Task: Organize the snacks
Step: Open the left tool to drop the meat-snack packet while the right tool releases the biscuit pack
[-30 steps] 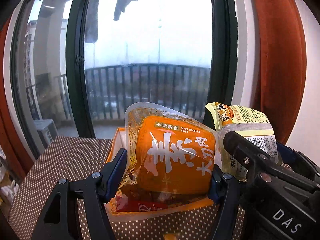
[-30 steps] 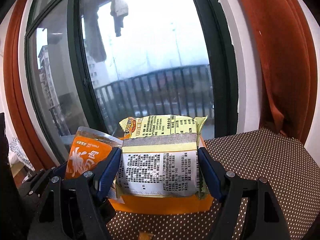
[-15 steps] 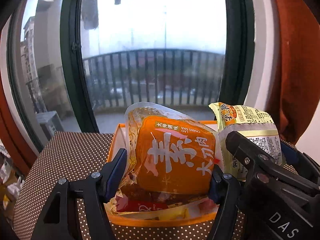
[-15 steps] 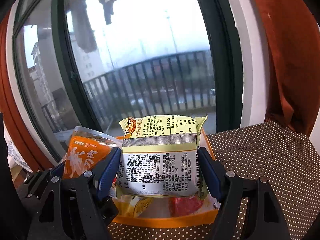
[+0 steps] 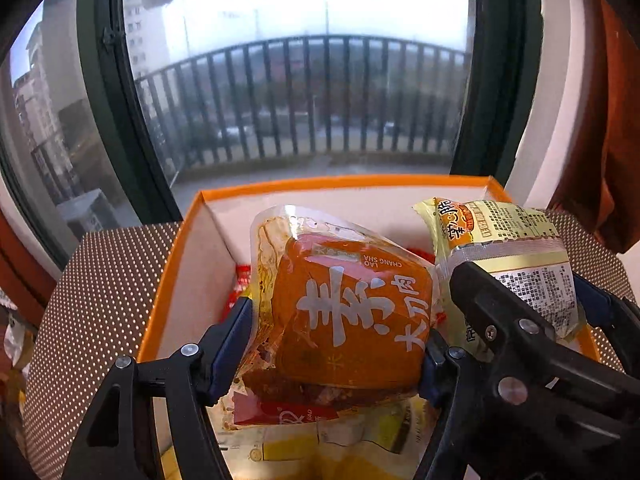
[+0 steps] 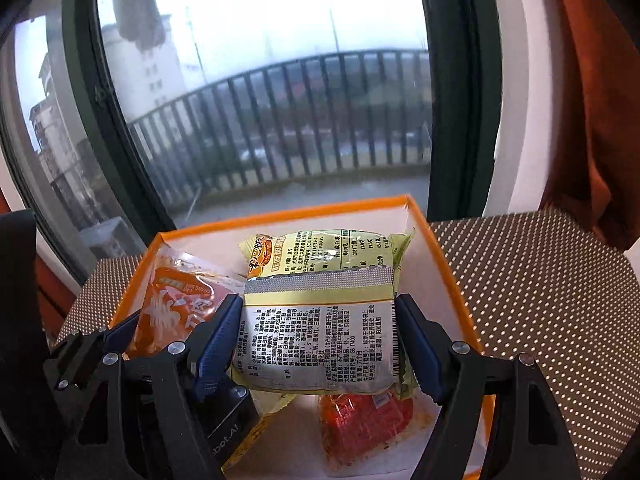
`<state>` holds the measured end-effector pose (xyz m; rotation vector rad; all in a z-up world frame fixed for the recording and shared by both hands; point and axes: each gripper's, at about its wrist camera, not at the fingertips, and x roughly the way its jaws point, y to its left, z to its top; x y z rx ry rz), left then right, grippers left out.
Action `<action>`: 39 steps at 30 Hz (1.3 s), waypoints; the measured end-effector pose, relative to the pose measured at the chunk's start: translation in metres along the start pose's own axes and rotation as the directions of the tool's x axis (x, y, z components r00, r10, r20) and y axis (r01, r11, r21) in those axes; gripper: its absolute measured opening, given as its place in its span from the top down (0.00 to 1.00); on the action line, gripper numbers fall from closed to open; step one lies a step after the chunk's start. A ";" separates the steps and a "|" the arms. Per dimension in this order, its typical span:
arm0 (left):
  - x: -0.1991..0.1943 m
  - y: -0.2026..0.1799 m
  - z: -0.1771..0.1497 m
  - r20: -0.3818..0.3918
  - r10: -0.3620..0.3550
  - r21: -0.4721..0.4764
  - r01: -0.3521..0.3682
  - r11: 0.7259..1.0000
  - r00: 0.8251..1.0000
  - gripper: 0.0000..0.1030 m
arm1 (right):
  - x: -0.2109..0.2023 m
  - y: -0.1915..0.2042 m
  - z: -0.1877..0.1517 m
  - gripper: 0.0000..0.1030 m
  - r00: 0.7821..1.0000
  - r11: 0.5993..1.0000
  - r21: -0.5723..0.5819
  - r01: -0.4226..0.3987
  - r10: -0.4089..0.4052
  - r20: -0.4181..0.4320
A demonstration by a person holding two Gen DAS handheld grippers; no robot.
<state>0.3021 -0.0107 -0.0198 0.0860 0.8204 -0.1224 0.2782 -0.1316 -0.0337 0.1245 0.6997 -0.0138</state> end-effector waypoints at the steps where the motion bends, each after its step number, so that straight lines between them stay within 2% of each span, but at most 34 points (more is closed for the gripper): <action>1: 0.001 -0.002 0.000 -0.009 -0.003 -0.001 0.003 1.000 1.000 0.29 | 0.003 -0.002 0.000 0.24 1.000 1.000 0.009 -0.009 0.009 -0.008; 6: 0.004 -0.016 0.002 -0.016 -0.027 0.017 0.027 0.999 1.000 0.27 | -0.001 -0.014 0.001 0.24 1.000 0.999 0.037 -0.016 0.017 -0.011; 9: 0.002 -0.020 0.002 -0.035 -0.079 0.027 0.080 0.996 0.996 0.26 | -0.010 -0.020 0.003 0.24 1.000 0.999 0.036 0.009 -0.009 -0.004; 13: 0.005 -0.031 0.000 -0.055 -0.111 0.047 0.114 0.992 0.992 0.23 | -0.017 -0.031 -0.001 0.24 0.998 0.998 0.024 0.062 -0.062 0.005; 25: -0.008 -0.034 -0.008 -0.091 -0.201 0.062 0.207 0.976 0.975 0.16 | -0.043 -0.035 -0.012 0.24 0.997 0.998 0.025 0.064 -0.065 0.038; 30: -0.016 -0.032 -0.010 -0.103 -0.179 0.084 0.188 0.979 0.979 0.14 | -0.051 -0.036 -0.016 0.24 0.998 0.999 0.025 0.042 -0.043 0.048; 35: -0.028 -0.042 -0.022 -0.067 -0.123 0.224 0.135 0.965 0.990 0.11 | -0.050 -0.030 -0.015 0.24 0.998 1.000 0.004 0.024 -0.024 0.056; 39: -0.025 -0.039 -0.026 -0.038 -0.141 0.241 0.146 0.960 0.989 0.08 | -0.037 -0.032 -0.017 0.22 0.999 1.000 0.011 -0.018 0.017 0.032</action>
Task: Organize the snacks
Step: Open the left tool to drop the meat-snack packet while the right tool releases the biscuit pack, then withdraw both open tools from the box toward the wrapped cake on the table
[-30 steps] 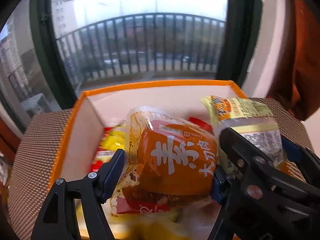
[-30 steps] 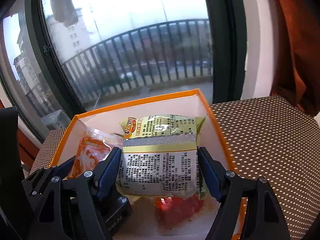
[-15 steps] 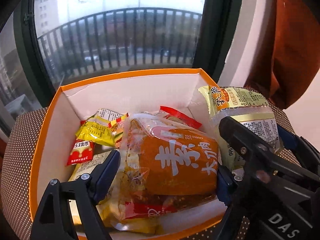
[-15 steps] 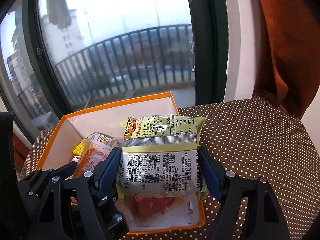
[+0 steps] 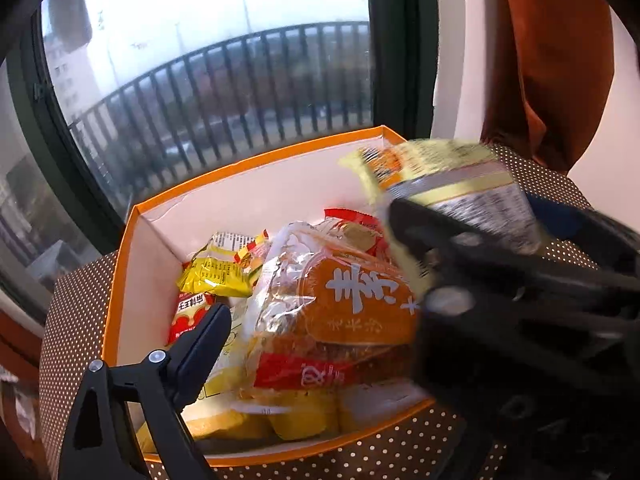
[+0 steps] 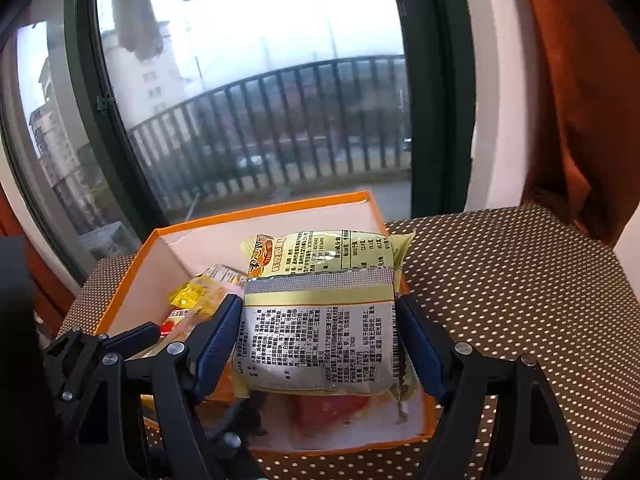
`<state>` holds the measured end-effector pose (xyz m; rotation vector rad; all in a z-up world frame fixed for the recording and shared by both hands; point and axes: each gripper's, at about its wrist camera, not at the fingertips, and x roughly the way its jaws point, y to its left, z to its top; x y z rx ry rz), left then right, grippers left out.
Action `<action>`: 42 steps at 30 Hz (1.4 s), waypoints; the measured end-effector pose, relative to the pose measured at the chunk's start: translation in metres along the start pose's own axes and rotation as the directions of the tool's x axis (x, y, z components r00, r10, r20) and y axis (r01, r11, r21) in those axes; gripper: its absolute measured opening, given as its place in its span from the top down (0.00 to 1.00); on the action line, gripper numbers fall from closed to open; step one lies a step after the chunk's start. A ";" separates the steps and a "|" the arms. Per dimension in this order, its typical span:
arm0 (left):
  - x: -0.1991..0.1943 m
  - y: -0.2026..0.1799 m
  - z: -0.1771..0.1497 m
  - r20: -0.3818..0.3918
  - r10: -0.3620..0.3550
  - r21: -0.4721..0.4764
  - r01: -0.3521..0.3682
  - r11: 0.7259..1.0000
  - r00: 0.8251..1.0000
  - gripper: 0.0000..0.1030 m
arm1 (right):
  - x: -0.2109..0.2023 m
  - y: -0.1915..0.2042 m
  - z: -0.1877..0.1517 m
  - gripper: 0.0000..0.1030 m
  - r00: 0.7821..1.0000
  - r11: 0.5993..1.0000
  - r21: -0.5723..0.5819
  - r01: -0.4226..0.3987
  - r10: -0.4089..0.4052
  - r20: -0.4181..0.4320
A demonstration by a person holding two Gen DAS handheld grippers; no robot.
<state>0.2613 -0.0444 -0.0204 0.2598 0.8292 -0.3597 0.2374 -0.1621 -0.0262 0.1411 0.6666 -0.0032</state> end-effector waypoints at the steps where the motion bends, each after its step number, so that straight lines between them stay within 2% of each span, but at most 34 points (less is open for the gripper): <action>1: 0.001 0.002 -0.001 0.003 -0.005 -0.004 0.005 1.000 1.000 0.08 | 0.003 -0.001 -0.001 0.22 1.000 1.000 0.007 -0.013 0.013 -0.017; 5: 0.008 0.006 -0.002 0.000 -0.029 -0.011 0.029 1.000 1.000 0.08 | 0.008 -0.004 -0.004 0.20 0.999 1.000 0.004 -0.013 0.014 -0.046; 9: -0.002 0.005 -0.001 0.073 -0.016 -0.018 0.018 1.000 0.997 0.06 | 0.006 -0.005 -0.004 0.17 0.999 1.000 -0.018 0.002 -0.003 -0.050; 12: -0.006 0.003 0.000 0.093 -0.024 -0.022 0.026 0.999 0.995 0.04 | 0.004 -0.008 -0.003 0.16 0.999 1.000 -0.015 0.003 -0.004 -0.054; 16: -0.011 -0.001 -0.005 0.123 0.025 -0.019 -0.023 1.000 0.992 0.03 | -0.004 -0.009 -0.008 0.16 0.998 1.000 -0.022 0.019 -0.020 -0.054; 23: -0.025 0.002 -0.021 0.143 0.066 -0.062 -0.058 0.996 0.987 0.03 | -0.019 -0.002 -0.014 0.14 0.998 0.997 -0.063 0.033 -0.035 -0.042; 31: -0.058 -0.001 -0.032 0.191 0.094 -0.093 -0.077 0.993 0.977 0.03 | -0.049 0.006 -0.022 0.08 0.999 0.995 -0.094 0.030 -0.027 0.024; 39: -0.086 -0.002 -0.046 0.223 0.057 -0.141 -0.026 0.990 0.973 0.03 | -0.083 0.012 -0.032 0.07 0.994 0.991 -0.126 0.047 -0.035 0.102; 42: -0.095 -0.008 -0.053 0.238 0.070 -0.145 -0.036 0.989 0.969 0.03 | -0.093 0.014 -0.037 0.07 0.990 0.987 -0.144 0.070 -0.051 0.132</action>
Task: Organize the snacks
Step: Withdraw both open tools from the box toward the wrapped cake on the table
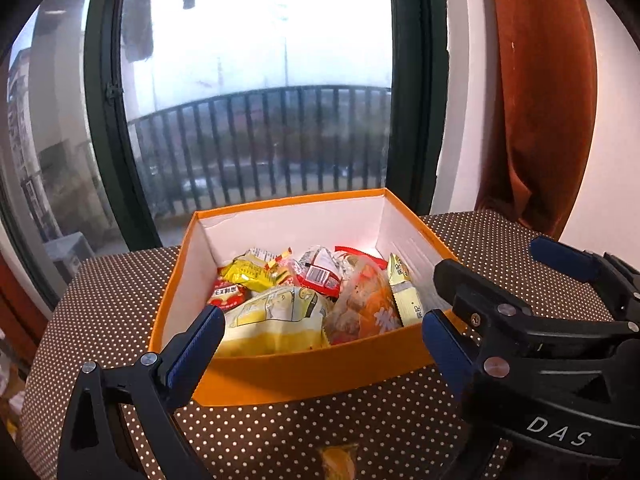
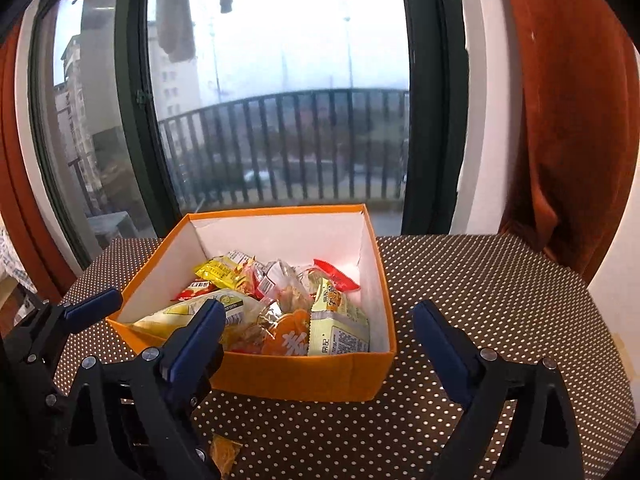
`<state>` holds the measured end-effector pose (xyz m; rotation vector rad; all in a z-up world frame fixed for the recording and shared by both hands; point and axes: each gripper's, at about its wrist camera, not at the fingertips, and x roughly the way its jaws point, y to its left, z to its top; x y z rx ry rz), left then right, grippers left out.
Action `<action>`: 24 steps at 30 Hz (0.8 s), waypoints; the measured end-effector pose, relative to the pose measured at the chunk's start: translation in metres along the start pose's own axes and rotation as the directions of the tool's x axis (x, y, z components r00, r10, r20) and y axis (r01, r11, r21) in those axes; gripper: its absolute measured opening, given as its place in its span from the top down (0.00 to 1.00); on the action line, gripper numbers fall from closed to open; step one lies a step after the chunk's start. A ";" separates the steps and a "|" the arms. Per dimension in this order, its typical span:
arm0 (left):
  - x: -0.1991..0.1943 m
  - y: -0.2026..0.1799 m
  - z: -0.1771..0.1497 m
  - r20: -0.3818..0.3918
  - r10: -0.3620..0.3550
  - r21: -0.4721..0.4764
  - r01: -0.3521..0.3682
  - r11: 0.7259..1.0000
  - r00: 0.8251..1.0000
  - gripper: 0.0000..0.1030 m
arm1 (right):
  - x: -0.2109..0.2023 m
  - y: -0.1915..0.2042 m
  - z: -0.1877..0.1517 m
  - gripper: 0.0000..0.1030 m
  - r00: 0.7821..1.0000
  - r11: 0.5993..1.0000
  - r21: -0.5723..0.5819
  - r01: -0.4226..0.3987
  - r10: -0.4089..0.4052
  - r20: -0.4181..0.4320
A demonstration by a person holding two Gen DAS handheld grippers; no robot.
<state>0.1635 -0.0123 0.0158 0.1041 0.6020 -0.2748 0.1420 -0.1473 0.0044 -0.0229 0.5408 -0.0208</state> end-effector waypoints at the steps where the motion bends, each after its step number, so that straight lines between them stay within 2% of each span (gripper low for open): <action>1: -0.003 -0.001 -0.002 0.008 0.006 0.001 -0.006 1.000 1.000 0.03 | -0.003 0.000 -0.002 0.07 1.000 1.000 -0.004 0.003 -0.002 0.009; 11: -0.031 -0.012 -0.018 0.088 0.049 0.008 -0.049 0.999 0.995 0.03 | -0.032 0.001 -0.016 0.07 0.994 1.000 -0.020 0.001 0.001 0.108; 16: -0.034 -0.011 -0.026 0.084 0.045 -0.008 -0.045 0.999 0.995 0.03 | -0.040 0.002 -0.025 0.07 0.992 1.000 -0.019 -0.003 0.005 0.129; 21: -0.029 -0.013 -0.040 0.046 0.026 -0.016 -0.025 1.000 0.999 0.04 | -0.038 0.004 -0.037 0.07 0.994 0.999 -0.024 -0.037 0.039 0.104; 24: -0.027 -0.016 -0.048 0.063 0.065 -0.023 -0.063 0.998 0.996 0.04 | -0.037 0.006 -0.045 0.07 0.993 0.999 -0.031 -0.029 0.032 0.110</action>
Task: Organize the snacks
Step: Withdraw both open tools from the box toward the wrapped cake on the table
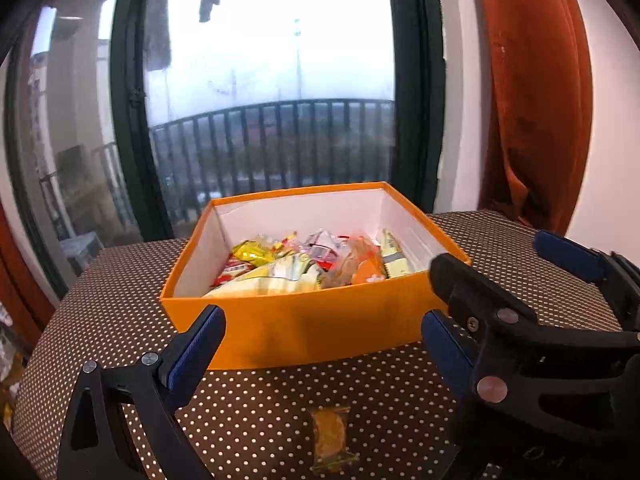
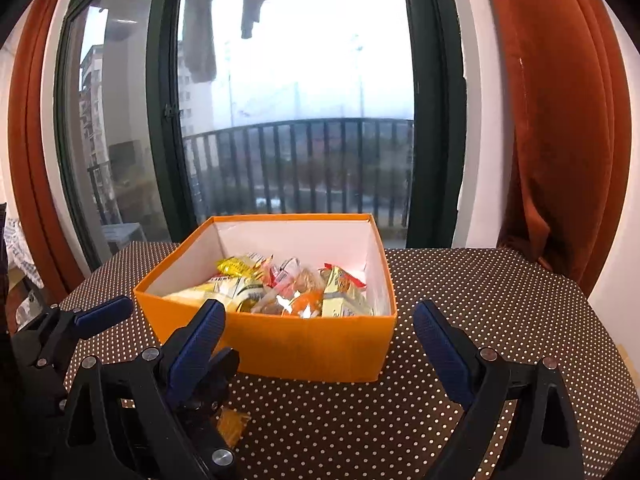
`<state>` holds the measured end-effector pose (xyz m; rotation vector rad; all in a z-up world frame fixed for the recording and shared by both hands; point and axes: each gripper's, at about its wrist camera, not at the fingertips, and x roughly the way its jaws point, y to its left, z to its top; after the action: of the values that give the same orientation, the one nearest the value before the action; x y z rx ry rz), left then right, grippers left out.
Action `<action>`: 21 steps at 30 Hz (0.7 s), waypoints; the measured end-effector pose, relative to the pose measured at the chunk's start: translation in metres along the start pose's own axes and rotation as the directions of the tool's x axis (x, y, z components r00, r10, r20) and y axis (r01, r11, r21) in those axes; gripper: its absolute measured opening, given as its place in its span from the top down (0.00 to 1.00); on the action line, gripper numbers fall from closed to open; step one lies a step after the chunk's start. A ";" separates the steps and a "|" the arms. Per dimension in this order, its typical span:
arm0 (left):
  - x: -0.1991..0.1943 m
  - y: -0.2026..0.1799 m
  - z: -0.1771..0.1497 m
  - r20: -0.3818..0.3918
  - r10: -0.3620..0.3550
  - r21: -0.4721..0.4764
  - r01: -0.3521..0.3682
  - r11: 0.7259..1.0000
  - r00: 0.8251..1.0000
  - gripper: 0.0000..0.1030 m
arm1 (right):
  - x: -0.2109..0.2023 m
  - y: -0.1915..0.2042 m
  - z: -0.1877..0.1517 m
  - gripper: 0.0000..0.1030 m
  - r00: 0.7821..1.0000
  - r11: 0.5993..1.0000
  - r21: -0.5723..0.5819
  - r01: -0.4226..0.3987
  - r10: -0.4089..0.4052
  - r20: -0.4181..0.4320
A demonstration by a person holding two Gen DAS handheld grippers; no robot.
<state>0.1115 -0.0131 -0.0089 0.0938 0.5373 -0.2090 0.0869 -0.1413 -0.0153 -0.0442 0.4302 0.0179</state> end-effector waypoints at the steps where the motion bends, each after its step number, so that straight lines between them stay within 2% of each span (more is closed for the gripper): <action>1: 0.000 -0.001 -0.002 0.010 0.019 0.000 -0.019 1.000 1.000 0.04 | 0.000 0.001 -0.004 0.07 1.000 1.000 -0.002 0.010 -0.010 0.006; 3: 0.003 -0.002 -0.008 0.019 0.040 -0.003 -0.040 0.999 0.999 0.04 | -0.001 0.002 -0.011 0.07 1.000 1.000 -0.003 0.008 -0.008 0.012; 7: 0.015 -0.001 -0.020 -0.028 0.006 -0.027 -0.007 1.000 1.000 0.04 | 0.005 -0.001 -0.025 0.06 1.000 0.999 0.043 0.009 -0.008 -0.019; 10: 0.023 -0.001 -0.031 -0.049 0.020 -0.034 -0.022 0.999 0.999 0.04 | 0.013 -0.005 -0.038 0.07 0.999 0.997 0.071 0.022 -0.018 -0.048; 15: 0.036 -0.001 -0.050 -0.083 0.002 -0.032 -0.005 0.999 0.997 0.05 | 0.023 -0.006 -0.055 0.07 0.995 0.998 0.049 0.045 -0.040 -0.093; 21: 0.058 -0.002 -0.071 -0.181 -0.014 -0.041 0.007 0.999 0.983 0.05 | 0.039 -0.008 -0.076 0.07 0.982 0.997 0.045 0.068 -0.059 -0.181</action>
<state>0.1242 -0.0145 -0.0995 0.0712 0.7231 -0.2007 0.0905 -0.1524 -0.1000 -0.0091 0.6096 -0.0603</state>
